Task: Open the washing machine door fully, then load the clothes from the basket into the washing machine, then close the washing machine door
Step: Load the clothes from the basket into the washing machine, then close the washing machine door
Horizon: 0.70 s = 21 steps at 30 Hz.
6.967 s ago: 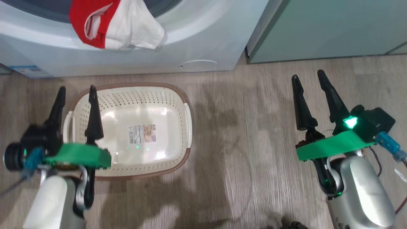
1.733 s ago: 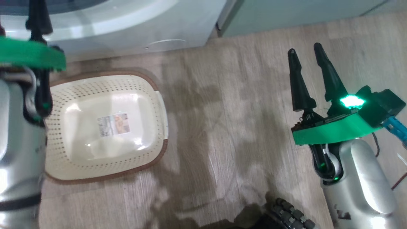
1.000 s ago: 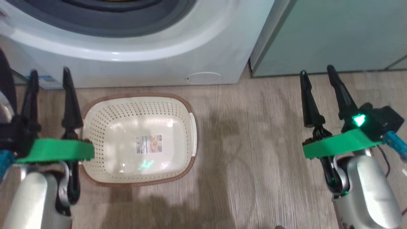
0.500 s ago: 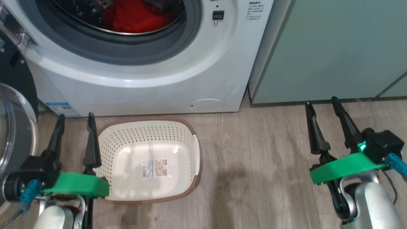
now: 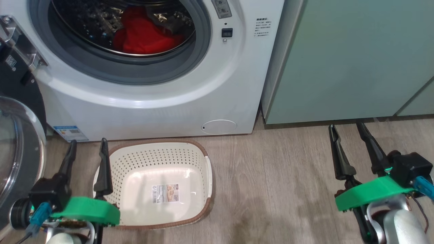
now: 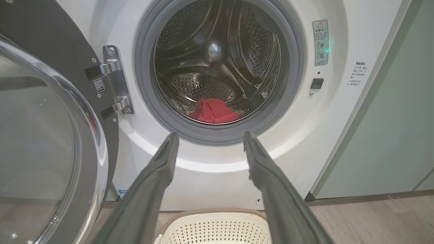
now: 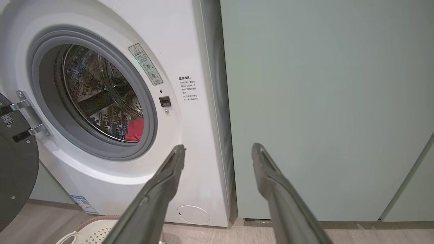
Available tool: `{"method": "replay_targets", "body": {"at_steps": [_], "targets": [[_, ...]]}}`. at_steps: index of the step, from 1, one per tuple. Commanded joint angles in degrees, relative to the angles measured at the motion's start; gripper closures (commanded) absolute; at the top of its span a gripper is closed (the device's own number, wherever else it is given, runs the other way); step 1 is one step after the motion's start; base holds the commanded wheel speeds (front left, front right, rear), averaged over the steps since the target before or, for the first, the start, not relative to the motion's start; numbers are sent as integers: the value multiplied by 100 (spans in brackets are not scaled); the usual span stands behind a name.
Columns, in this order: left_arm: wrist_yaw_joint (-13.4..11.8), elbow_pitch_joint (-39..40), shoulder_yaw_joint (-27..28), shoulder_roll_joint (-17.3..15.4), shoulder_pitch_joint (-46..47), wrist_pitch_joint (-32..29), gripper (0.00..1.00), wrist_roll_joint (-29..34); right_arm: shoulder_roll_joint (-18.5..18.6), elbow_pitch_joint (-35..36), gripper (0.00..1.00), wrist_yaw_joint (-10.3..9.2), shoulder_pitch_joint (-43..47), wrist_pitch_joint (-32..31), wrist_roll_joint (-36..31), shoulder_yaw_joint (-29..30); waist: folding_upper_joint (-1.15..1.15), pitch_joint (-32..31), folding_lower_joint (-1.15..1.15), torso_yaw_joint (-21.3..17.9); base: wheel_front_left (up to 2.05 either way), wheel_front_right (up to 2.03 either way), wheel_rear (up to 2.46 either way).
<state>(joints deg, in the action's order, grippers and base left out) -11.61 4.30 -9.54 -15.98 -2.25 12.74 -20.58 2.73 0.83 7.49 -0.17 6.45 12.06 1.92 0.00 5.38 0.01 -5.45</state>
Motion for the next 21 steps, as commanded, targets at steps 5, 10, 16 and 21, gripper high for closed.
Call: {"method": "replay_targets", "body": {"at_steps": [5, 10, 16, 21], "targets": [[-73, 167, 156, -160, 165, -61, 0, 79, 15, 298, 0, 0, -33, -63, -68, -115, 0, -16, -1, -16, 0, 0, 0], [-85, 171, 147, -167, 150, -65, 0, 58, 15, 311, 0, 0, -38, -60, -54, -120, 0, -5, -1, -31, 0, 0, 0], [-90, 171, 130, -177, 161, -81, 0, 41, 15, 308, 0, 0, -59, -50, -41, -130, 0, 27, -1, -36, 0, 0, 0], [-91, 156, 107, -187, 166, -91, 0, 27, 15, 288, 0, 0, -66, -32, -29, -135, 0, 16, -1, -45, 0, 0, 0]]}}
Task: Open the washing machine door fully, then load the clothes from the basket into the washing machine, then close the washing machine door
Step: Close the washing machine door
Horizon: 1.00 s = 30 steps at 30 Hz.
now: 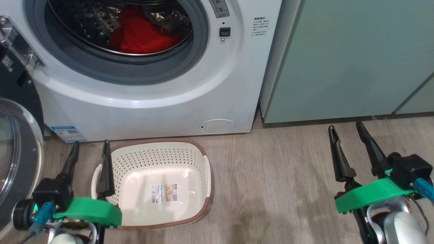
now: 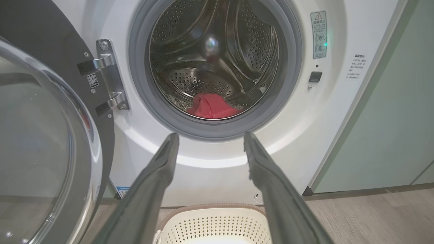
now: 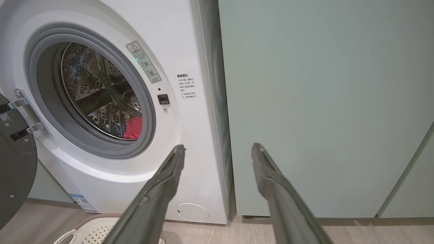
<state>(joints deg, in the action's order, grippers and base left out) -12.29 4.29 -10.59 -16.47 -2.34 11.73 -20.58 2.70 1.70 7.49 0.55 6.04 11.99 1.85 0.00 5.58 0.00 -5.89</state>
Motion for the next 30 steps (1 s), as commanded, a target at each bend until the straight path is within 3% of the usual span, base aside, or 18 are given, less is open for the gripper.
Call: {"method": "replay_targets", "body": {"at_steps": [1, 24, 30], "targets": [[-25, 154, 207, -139, 171, 9, 0, 24, 18, 198, 0, 0, -137, 12, -19, -131, 0, -8, 0, -5, 0, 0, 0], [-65, 146, 150, -198, 190, 7, 0, -24, 18, 190, 0, 0, -145, 42, 43, -148, 0, 9, 0, 8, 0, 0, 0], [-66, 170, 151, -198, 191, 44, 0, -48, 18, 202, 0, 0, -125, 48, 54, -146, 0, 26, 0, 15, -87, 87, 0]]}}
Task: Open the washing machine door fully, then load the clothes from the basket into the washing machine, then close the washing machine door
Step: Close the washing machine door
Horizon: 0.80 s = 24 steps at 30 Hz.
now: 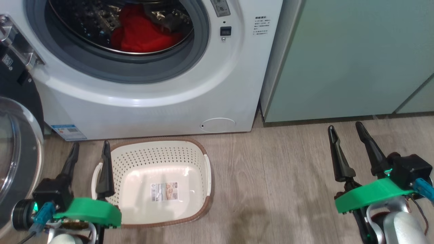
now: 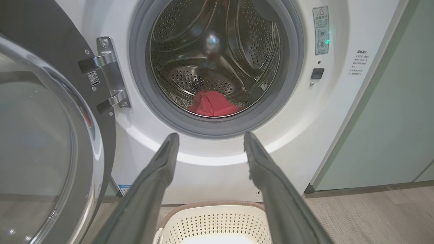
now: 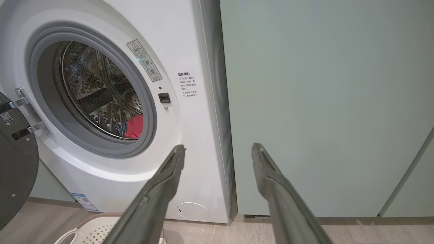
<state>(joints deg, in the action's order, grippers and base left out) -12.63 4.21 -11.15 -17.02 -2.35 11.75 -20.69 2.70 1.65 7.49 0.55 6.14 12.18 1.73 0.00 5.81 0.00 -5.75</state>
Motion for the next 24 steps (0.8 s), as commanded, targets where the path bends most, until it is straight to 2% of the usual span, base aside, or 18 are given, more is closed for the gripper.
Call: {"method": "replay_targets", "body": {"at_steps": [1, 15, 24], "targets": [[-32, 178, 207, -147, 195, 47, 0, -38, 18, 207, 0, 0, -126, 40, 34, -134, 0, 5, 0, 0, -135, 135, 0], [46, 161, 152, -209, 225, 63, 0, -94, 18, 191, 0, 0, -129, 56, 77, -125, 0, 22, 0, 2, -178, 178, 0], [53, 156, 145, -252, 247, 76, 0, -114, 18, 164, 0, 0, -144, 86, 111, -118, 0, 52, 0, -14, -55, 55, 0]]}}
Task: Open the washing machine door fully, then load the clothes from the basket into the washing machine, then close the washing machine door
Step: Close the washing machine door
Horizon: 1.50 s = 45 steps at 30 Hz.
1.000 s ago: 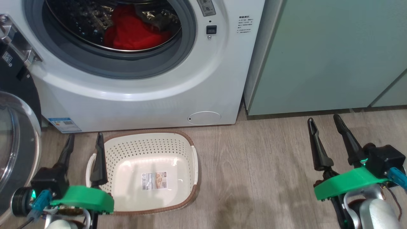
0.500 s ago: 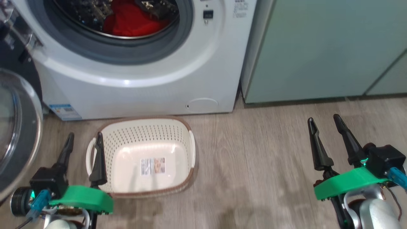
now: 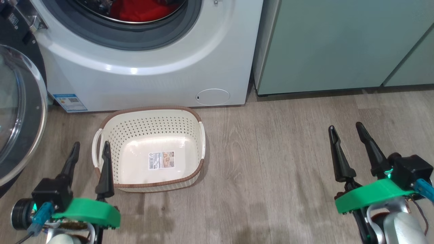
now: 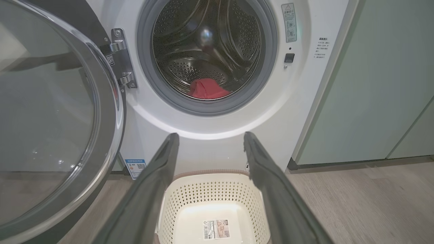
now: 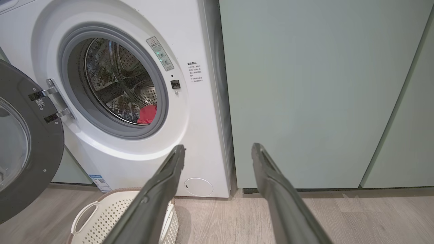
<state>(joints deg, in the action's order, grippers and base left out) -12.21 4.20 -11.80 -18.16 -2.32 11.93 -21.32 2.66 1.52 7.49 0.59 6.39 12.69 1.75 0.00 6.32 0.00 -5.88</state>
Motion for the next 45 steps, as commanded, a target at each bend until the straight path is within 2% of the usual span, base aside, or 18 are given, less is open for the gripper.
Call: {"method": "replay_targets", "body": {"at_steps": [1, 29, 36, 42, 45], "targets": [[16, 157, 210, -143, 247, 62, 0, -55, 21, 172, 0, 0, -151, 65, 63, -120, 0, 4, 0, -3, 0, 0, 0], [29, 61, 100, -183, 289, 70, 0, -124, 21, 88, 0, 0, -138, 122, 85, -92, 0, -47, 0, 78, 0, 0, 0], [34, 10, 3, -88, 423, 102, 0, -118, 21, 154, 0, 0, -77, 78, 56, -58, 0, -93, 0, 633, 0, 0, 0], [-12, -18, 7, -5, 384, 161, 0, -138, 21, 272, 0, 0, -80, -24, -15, -74, 0, -166, 0, 1411, 0, 0, 0], [-23, -24, 15, 57, 322, 193, 0, -184, 21, 321, 0, 0, -77, -90, -42, -100, 0, -215, 0, 1927, 0, 0, 0]]}}
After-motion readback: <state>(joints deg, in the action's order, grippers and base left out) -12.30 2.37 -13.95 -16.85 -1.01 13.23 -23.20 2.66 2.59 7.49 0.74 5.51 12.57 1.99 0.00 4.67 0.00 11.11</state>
